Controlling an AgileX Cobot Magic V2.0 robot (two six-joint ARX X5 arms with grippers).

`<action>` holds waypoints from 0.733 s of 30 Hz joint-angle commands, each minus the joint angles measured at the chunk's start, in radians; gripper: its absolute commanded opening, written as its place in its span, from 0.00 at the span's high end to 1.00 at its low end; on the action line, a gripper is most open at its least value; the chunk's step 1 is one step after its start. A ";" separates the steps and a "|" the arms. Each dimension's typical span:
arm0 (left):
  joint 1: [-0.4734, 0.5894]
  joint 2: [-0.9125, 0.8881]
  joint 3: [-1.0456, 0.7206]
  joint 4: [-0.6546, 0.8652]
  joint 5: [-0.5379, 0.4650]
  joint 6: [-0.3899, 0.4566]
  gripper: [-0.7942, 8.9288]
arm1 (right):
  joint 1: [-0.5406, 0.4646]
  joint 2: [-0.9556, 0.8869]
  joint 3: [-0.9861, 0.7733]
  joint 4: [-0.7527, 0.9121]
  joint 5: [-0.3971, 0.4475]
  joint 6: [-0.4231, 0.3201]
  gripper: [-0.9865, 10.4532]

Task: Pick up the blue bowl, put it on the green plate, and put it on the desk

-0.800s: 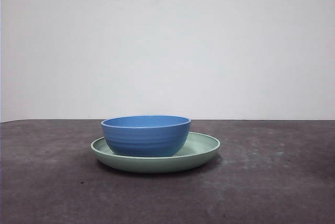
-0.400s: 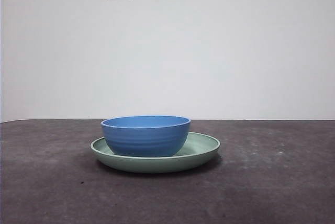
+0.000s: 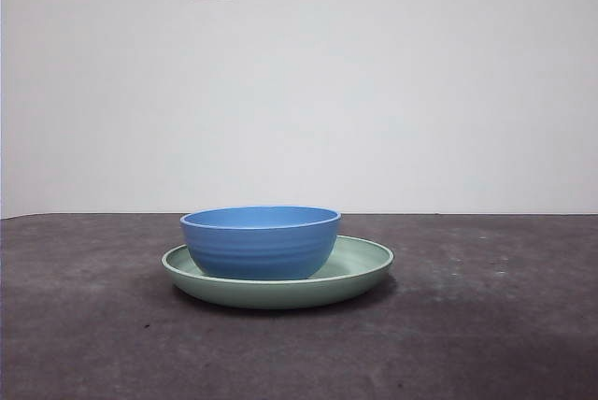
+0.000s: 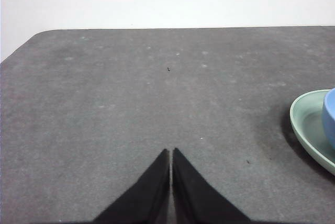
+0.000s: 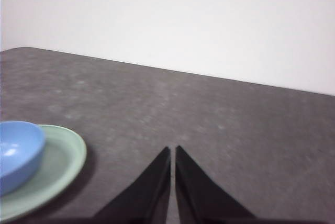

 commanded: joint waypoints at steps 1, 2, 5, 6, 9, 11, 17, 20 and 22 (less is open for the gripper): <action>0.002 -0.002 -0.020 -0.008 -0.003 0.004 0.91 | -0.001 -0.041 -0.060 0.026 0.060 0.044 0.91; 0.002 -0.002 -0.020 -0.008 -0.003 0.004 0.91 | -0.001 -0.053 -0.077 0.026 0.078 0.052 0.91; 0.002 -0.002 -0.020 -0.008 -0.003 0.004 0.91 | -0.001 -0.091 -0.130 0.026 0.119 0.071 0.91; 0.002 -0.002 -0.020 -0.008 -0.003 0.004 0.91 | -0.001 -0.103 -0.146 0.026 0.124 0.071 0.91; 0.002 -0.002 -0.020 -0.008 -0.003 0.004 0.91 | -0.001 -0.126 -0.188 0.027 0.129 0.077 0.91; 0.002 -0.002 -0.020 -0.008 -0.003 0.004 0.91 | -0.001 -0.126 -0.204 0.026 0.130 0.082 0.91; 0.002 -0.002 -0.020 -0.008 -0.003 0.004 0.91 | -0.001 -0.126 -0.243 0.011 0.130 0.115 0.91; 0.002 -0.002 -0.020 -0.008 -0.003 0.004 0.91 | -0.001 -0.126 -0.243 0.005 0.130 0.114 0.91; 0.002 -0.002 -0.020 -0.008 -0.003 0.004 0.91 | -0.001 -0.126 -0.243 0.004 0.130 0.115 0.91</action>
